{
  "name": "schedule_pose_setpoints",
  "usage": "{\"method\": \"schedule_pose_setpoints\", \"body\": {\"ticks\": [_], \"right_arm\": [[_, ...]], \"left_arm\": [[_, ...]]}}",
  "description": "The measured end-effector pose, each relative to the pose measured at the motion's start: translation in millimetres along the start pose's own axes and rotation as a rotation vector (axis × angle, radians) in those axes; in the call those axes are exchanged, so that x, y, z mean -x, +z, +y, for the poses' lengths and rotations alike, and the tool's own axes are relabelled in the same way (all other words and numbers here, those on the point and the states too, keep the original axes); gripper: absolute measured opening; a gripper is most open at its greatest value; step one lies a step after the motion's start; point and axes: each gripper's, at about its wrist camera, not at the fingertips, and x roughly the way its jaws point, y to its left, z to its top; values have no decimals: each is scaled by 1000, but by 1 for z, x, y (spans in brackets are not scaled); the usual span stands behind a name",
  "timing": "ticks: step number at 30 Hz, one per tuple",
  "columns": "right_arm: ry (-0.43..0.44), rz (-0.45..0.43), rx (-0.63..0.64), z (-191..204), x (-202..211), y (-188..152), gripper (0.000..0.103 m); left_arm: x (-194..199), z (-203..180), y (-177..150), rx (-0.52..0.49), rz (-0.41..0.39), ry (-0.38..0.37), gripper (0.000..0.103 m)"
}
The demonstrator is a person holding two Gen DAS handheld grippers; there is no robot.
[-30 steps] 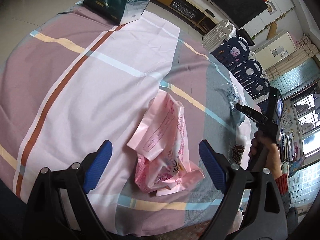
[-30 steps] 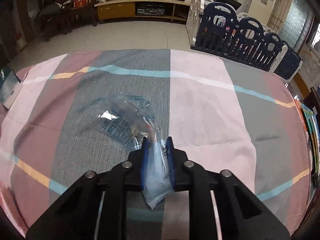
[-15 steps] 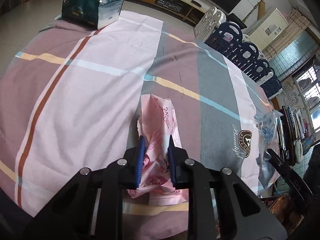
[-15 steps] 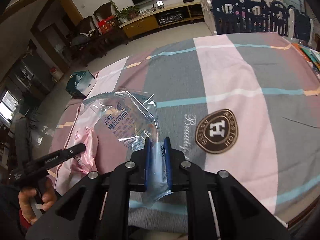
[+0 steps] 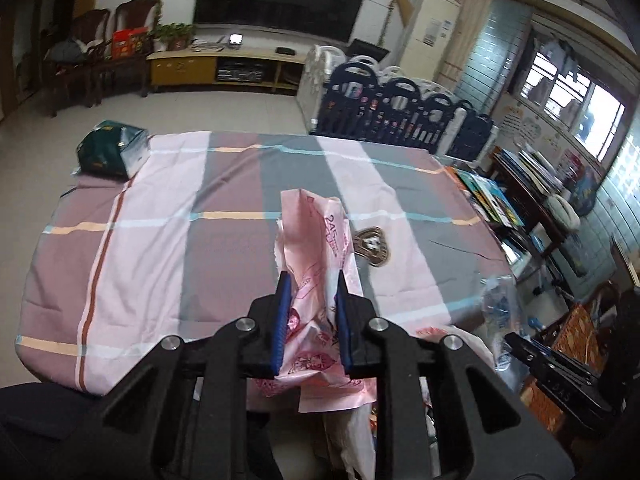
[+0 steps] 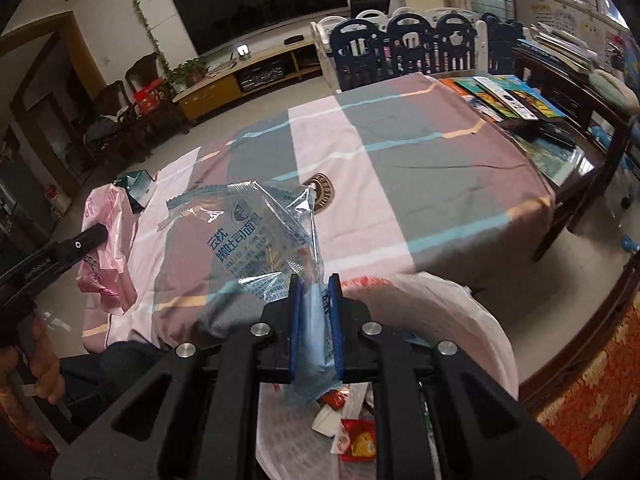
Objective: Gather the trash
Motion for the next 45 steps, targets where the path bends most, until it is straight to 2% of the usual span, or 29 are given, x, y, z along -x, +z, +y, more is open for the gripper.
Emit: {"method": "schedule_pose_setpoints", "body": {"ticks": [4, 9, 11, 12, 13, 14, 15, 17, 19, 21, 25, 27, 31, 37, 45], "right_arm": [[-130, 49, -55, -31, 4, -26, 14], [-170, 92, -128, -57, 8, -50, 14], [-183, 109, -136, -60, 8, -55, 15], [-187, 121, -142, -62, 8, -58, 22], [-191, 131, -149, -63, 8, -60, 28], [-189, 136, -158, -64, 9, -61, 45], [-191, 135, -167, -65, 12, -64, 58], [-196, 109, -182, -65, 21, -64, 64], [-207, 87, -181, -60, 32, -62, 64], [-227, 59, -185, -50, 46, -57, 71], [-272, -74, -154, -16, 84, -54, 91], [-308, -148, -90, 8, 102, -55, 95], [-377, -218, 2, 30, 121, -44, 98], [-356, -245, -38, 46, 144, -43, 99], [-310, -293, -36, 75, 159, -47, 99]], "left_arm": [[-3, -53, -27, -126, 84, -147, 22], [-31, -92, -62, -236, 241, -295, 22], [-46, -99, -74, -254, 311, -331, 29], [-52, -101, -78, -260, 344, -335, 33], [-58, -101, -84, -261, 370, -321, 45], [-62, -99, -86, -255, 384, -300, 57], [-65, -95, -86, -250, 389, -283, 62], [-60, -85, -81, -232, 367, -247, 72], [-51, -76, -75, -214, 333, -196, 79], [-34, -67, -65, -198, 274, -91, 87], [12, -58, -49, -212, 119, 82, 96], [33, -55, -44, -219, 63, 135, 98], [67, -48, -39, -212, 10, 163, 99], [113, -34, -32, -166, -64, 154, 99], [141, -14, -24, -135, -103, 204, 99]]}}
